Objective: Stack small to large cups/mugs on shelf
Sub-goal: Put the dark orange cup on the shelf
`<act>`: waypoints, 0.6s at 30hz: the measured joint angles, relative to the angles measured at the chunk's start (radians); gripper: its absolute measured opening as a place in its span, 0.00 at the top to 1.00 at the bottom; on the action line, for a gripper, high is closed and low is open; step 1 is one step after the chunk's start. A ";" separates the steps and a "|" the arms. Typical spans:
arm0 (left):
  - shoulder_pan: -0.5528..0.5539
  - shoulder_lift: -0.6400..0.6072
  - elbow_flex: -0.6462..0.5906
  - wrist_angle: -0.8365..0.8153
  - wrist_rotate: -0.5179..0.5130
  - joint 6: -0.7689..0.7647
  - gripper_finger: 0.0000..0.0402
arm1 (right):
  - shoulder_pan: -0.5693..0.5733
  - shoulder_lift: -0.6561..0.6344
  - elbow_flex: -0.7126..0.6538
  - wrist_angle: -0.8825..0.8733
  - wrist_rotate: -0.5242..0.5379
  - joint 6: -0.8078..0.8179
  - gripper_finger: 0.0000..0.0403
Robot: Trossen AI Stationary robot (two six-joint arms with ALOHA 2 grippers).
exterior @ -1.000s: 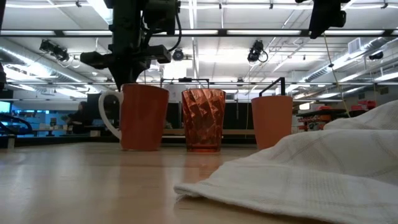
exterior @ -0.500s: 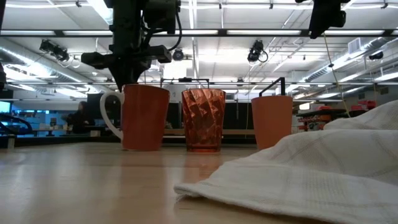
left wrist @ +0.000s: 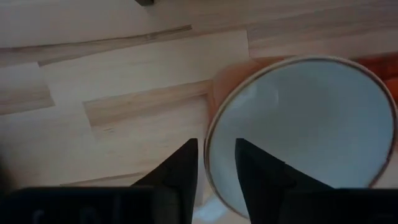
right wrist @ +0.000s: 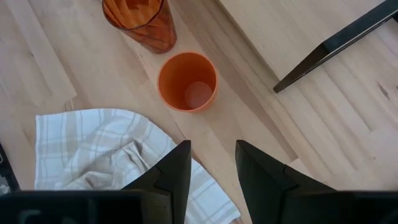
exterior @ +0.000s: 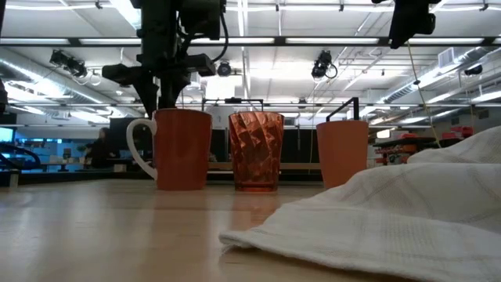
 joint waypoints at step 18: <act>-0.210 -0.239 0.106 -0.104 -0.050 0.131 0.74 | -0.123 0.134 0.001 0.115 -0.158 -0.166 0.67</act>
